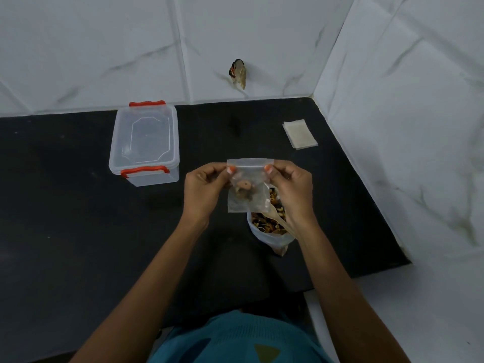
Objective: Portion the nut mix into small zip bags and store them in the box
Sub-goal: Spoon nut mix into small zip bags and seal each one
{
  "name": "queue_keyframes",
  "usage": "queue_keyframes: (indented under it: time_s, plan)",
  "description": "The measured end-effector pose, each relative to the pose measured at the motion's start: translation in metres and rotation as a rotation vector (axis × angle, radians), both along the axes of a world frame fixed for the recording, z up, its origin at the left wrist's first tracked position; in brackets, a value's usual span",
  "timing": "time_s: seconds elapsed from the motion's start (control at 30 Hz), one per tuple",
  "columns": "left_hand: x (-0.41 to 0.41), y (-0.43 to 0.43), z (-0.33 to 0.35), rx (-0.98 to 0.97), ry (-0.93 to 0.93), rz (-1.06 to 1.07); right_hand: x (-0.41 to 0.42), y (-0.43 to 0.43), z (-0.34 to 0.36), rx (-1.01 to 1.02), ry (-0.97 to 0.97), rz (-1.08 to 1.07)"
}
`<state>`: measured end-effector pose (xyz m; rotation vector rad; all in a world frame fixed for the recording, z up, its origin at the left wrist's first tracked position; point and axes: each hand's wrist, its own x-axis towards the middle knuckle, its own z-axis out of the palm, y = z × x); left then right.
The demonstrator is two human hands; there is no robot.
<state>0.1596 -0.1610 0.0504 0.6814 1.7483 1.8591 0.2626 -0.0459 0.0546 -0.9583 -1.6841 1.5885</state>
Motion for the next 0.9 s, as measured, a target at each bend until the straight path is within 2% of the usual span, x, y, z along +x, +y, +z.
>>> queue_keyframes:
  time_s: [0.13,0.33,0.5,0.63,0.77,0.9]
  plan:
    - [-0.006,0.007,-0.005,-0.01,-0.016,0.029,-0.014,0.004,-0.006,0.038,0.007,-0.025]
    - [-0.027,0.015,-0.019,-0.05,-0.045,0.093,-0.035,0.018,-0.022,-0.015,-0.027,0.028]
    - [-0.052,0.03,-0.03,-0.079,-0.033,0.124,-0.064,0.031,-0.033,-0.155,-0.084,0.082]
    - [-0.073,0.051,-0.048,-0.182,-0.118,0.193,-0.098,0.048,-0.047,-0.192,-0.136,0.105]
    - [-0.095,0.072,-0.059,-0.212,-0.244,0.175,-0.136,0.068,-0.068,-0.226,-0.171,0.074]
    - [-0.117,0.088,-0.07,-0.264,-0.182,0.173,-0.169,0.088,-0.087,-0.187,-0.2,0.101]
